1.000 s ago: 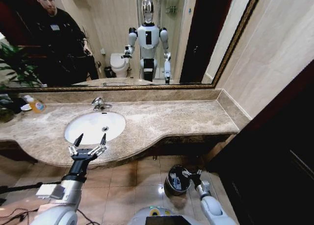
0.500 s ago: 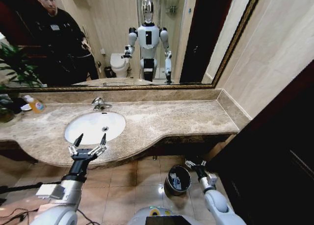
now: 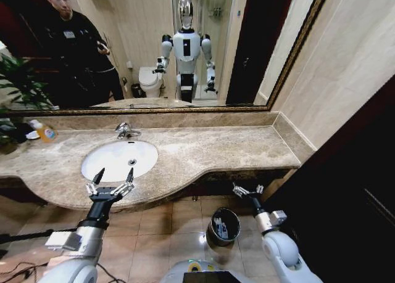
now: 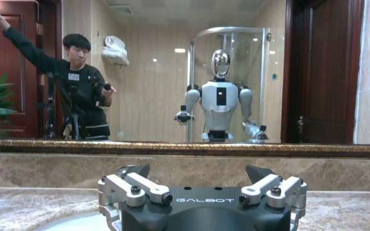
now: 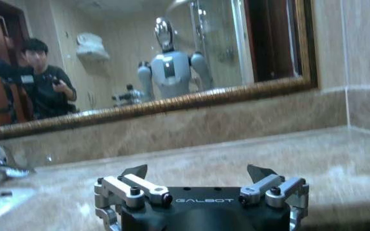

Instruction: Pick up the trash from the sink and place it in the trash bin.

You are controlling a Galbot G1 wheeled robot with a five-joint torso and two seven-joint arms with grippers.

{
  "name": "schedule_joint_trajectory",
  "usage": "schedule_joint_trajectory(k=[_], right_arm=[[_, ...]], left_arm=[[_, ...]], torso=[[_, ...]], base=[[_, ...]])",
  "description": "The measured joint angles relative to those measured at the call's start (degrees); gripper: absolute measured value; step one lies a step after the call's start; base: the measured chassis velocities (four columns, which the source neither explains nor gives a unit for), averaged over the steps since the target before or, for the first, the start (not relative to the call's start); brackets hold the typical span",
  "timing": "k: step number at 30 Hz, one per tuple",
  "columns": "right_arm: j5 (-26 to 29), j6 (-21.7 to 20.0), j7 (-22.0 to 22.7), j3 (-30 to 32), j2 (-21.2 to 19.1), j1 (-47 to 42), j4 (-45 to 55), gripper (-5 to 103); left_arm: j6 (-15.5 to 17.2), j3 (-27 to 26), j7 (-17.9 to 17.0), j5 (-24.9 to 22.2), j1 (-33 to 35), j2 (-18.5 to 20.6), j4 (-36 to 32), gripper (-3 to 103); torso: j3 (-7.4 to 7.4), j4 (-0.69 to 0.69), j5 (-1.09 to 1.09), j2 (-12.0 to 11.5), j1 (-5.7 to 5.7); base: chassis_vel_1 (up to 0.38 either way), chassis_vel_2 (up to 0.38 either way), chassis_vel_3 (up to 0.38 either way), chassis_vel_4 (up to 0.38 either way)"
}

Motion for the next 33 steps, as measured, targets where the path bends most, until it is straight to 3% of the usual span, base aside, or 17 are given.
schedule_joint_trajectory(k=[9, 12, 17, 24, 25, 26, 29, 33], right_arm=[[-1.6, 0.1, 0.3, 1.9, 0.6, -3.5, 6.6, 100], [-6.0, 2.5, 0.1, 3.9, 3.5, -3.5, 6.4, 100], [-5.5, 1.9, 0.0, 5.7, 3.1, -4.5, 7.3, 100], [-0.2, -6.4, -3.5, 11.7, 0.2, -5.6, 11.0, 100], [1.8, -10.3, -4.6, 13.3, -0.2, -5.1, 12.7, 100], [1.8, -10.3, -4.6, 13.3, -0.2, -5.1, 12.7, 100], [5.3, -16.9, -5.3, 15.2, -0.5, -4.0, 16.0, 100], [5.7, -19.1, -5.2, 15.8, 0.1, -3.1, 17.2, 100]], left_arm=[[0.0, 0.0, 0.0, 0.0, 0.0, 0.0, 0.0, 100], [0.0, 0.0, 0.0, 0.0, 0.0, 0.0, 0.0, 100], [0.0, 0.0, 0.0, 0.0, 0.0, 0.0, 0.0, 100], [0.0, 0.0, 0.0, 0.0, 0.0, 0.0, 0.0, 100], [0.0, 0.0, 0.0, 0.0, 0.0, 0.0, 0.0, 100], [0.0, 0.0, 0.0, 0.0, 0.0, 0.0, 0.0, 100], [0.0, 0.0, 0.0, 0.0, 0.0, 0.0, 0.0, 100], [0.0, 0.0, 0.0, 0.0, 0.0, 0.0, 0.0, 100]], torso=[[0.0, 0.0, -0.01, 0.0, 0.0], [0.0, 0.0, 0.01, 0.0, 0.0], [0.0, 0.0, 0.01, 0.0, 0.0], [0.0, 0.0, 0.01, 0.0, 0.0], [0.0, 0.0, 0.01, 0.0, 0.0], [0.0, 0.0, 0.01, 0.0, 0.0], [0.0, 0.0, 0.0, 0.0, 0.0], [0.0, 0.0, 0.01, 0.0, 0.0]], base=[[0.0, 0.0, 0.0, 0.0], [0.0, 0.0, 0.0, 0.0], [0.0, 0.0, 0.0, 0.0], [0.0, 0.0, 0.0, 0.0], [0.0, 0.0, 0.0, 0.0], [0.0, 0.0, 0.0, 0.0], [0.0, 0.0, 0.0, 0.0], [0.0, 0.0, 0.0, 0.0]])
